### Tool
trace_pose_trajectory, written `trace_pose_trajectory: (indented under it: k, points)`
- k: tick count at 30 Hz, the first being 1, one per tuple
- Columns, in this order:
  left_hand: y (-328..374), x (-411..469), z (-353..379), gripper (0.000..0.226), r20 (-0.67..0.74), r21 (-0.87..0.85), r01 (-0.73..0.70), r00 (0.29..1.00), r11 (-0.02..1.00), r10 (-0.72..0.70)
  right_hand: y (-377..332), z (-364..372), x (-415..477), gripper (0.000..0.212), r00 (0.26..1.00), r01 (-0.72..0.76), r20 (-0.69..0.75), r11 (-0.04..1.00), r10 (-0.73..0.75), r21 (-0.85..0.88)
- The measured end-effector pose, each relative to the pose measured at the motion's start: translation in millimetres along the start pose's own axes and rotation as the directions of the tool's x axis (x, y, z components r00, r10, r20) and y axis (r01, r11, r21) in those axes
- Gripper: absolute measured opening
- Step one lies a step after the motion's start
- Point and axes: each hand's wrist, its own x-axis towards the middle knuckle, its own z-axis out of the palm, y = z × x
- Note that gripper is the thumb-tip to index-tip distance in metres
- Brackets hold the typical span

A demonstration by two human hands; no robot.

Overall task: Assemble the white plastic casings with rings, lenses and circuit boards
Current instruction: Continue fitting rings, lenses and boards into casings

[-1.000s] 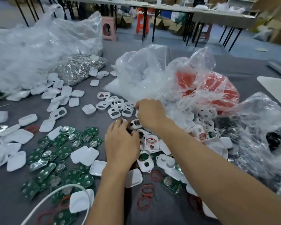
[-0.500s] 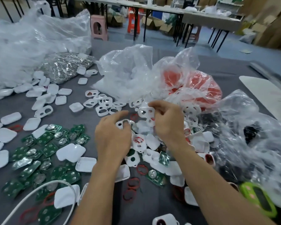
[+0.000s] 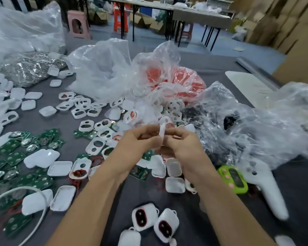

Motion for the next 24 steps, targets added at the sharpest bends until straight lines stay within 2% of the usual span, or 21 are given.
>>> trace_pose_trajectory:
  k: [3, 5, 7, 8, 10, 12, 13, 15, 18, 20, 22, 24]
  points:
    - [-3.1, 1.5, 5.1, 0.028, -0.025, -0.036, 0.015, 1.0, 0.999, -0.016, -1.7, -19.6, 1.9, 0.012, 0.995, 0.032, -0.09, 0.981, -0.05, -0.193]
    - [-3.9, 2.7, 4.4, 0.021, -0.073, -0.152, 0.05, 0.995, 0.987, -0.062, -10.0, -38.6, 7.8, 0.019, 0.984, 0.07, -0.146, 0.974, -0.103, -0.217]
    - [-2.8, 3.8, 1.6, 0.015, -0.071, -0.255, 0.066, 0.994, 0.965, -0.087, -21.5, -63.8, 25.8, 0.022, 0.942, 0.118, -0.25, 0.918, -0.224, -0.38]
    - [-2.1, 4.7, -0.5, 0.014, -0.059, -0.305, 0.076, 0.993, 0.949, -0.098, -26.5, -78.6, 40.6, 0.023, 0.903, 0.095, -0.309, 0.84, -0.299, -0.535]
    - [0.0, 6.0, -3.6, 0.021, -0.02, -0.406, 0.104, 0.992, 0.908, -0.123, -38.0, -110.8, 68.5, 0.018, 0.827, -0.133, -0.414, 0.584, -0.38, -0.801]
    - [0.4, 7.7, -6.7, 0.029, 0.029, -0.489, 0.129, 0.991, 0.863, -0.132, -42.1, -135.7, 89.5, 0.006, 0.846, -0.344, -0.448, 0.347, -0.288, -0.873]
    - [0.5, 8.1, -8.1, 0.032, 0.052, -0.522, 0.142, 0.99, 0.841, -0.134, -40.1, -141.4, 96.2, 0.013, 0.879, -0.37, -0.425, 0.253, -0.217, -0.894]
    - [0.2, 9.2, -11.0, 0.036, 0.096, -0.562, 0.169, 0.986, 0.81, -0.139, -35.1, -144.7, 108.0, 0.03, 0.956, -0.262, -0.274, 0.112, -0.107, -0.959]
    - [-1.5, 11.3, -11.3, 0.036, 0.134, -0.545, 0.197, 0.98, 0.815, -0.147, -36.3, -135.0, 115.3, 0.031, 0.995, -0.097, -0.1, 0.1, -0.017, -0.99]
    - [-2.4, 12.0, -10.4, 0.036, 0.128, -0.532, 0.207, 0.978, 0.821, -0.163, -37.8, -130.3, 115.1, 0.032, 0.999, -0.035, -0.035, 0.049, 0.001, -0.998]
    - [-3.2, 11.4, -10.4, 0.037, 0.115, -0.534, 0.211, 0.978, 0.819, -0.177, -35.6, -129.2, 112.2, 0.031, 0.999, -0.03, -0.03, 0.009, -0.023, -1.0]
    - [-3.6, 10.5, -11.1, 0.038, 0.103, -0.533, 0.214, 0.977, 0.819, -0.188, -36.1, -131.5, 106.9, 0.03, 0.99, -0.044, -0.048, 0.032, -0.134, -0.999]
